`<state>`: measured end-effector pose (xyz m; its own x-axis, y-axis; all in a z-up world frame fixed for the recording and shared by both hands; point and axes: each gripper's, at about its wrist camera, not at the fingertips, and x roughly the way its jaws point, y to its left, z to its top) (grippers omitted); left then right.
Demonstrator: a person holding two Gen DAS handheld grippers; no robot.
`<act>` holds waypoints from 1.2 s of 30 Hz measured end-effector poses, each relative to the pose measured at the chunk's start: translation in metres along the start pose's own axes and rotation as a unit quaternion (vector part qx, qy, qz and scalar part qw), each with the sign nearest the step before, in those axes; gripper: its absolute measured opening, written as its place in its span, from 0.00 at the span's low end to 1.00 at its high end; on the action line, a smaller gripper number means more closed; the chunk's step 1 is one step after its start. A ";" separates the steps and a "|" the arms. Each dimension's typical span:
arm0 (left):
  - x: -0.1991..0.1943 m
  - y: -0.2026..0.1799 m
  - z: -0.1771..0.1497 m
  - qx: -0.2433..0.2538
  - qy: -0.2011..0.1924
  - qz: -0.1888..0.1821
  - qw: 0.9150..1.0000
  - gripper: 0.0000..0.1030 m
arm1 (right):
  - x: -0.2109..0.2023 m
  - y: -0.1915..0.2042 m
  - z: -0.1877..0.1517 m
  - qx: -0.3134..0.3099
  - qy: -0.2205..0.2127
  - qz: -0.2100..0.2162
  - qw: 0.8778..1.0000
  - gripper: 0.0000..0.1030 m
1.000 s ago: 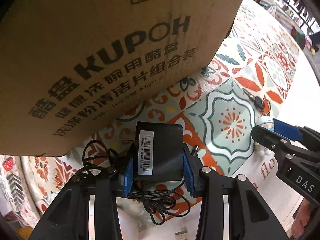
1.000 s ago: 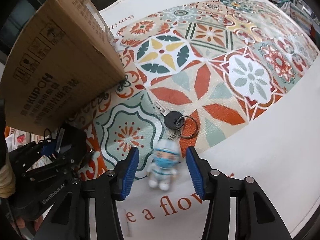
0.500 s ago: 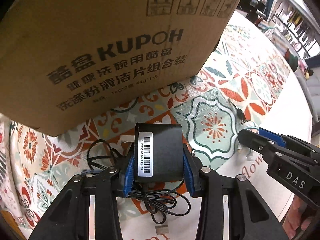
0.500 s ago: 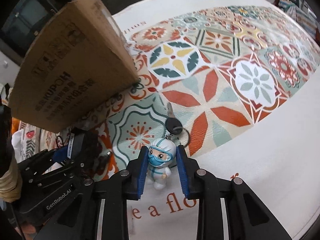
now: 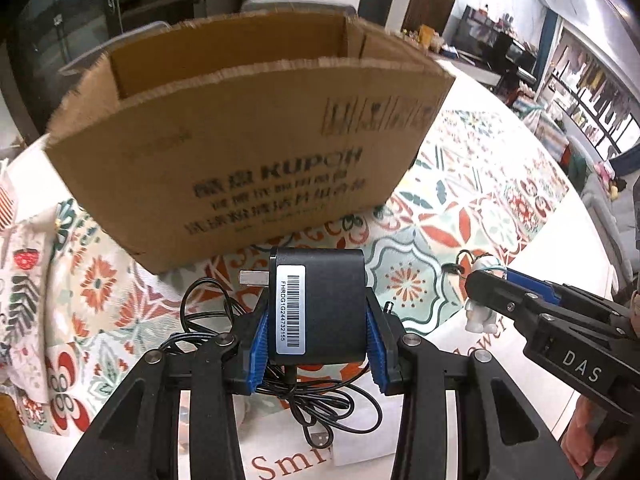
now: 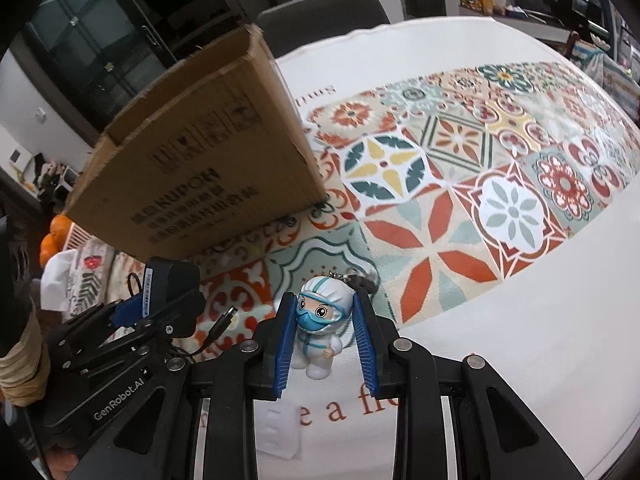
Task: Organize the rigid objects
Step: 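Grasp the black charger with the left tool while the right tool grasps the white figurine keychain, then carry the charger and figurine over the box and open both tools inside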
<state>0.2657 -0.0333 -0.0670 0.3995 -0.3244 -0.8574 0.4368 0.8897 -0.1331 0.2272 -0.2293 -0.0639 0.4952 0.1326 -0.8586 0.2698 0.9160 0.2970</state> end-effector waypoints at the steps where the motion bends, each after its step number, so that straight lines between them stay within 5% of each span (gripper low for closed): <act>1: -0.002 -0.001 0.002 0.000 -0.005 0.002 1.000 0.39 | -0.002 0.002 0.001 -0.003 -0.003 0.001 1.000 0.29; 36: -0.104 0.006 0.028 -0.018 -0.149 0.046 0.988 0.39 | -0.081 0.061 0.035 -0.106 -0.119 0.060 0.985 0.29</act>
<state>0.2491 -0.0034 0.0353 0.6586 -0.3175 -0.6823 0.3612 0.9287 -0.0835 0.2323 -0.1970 0.0379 0.6996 0.1755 -0.6927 0.0311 0.9610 0.2749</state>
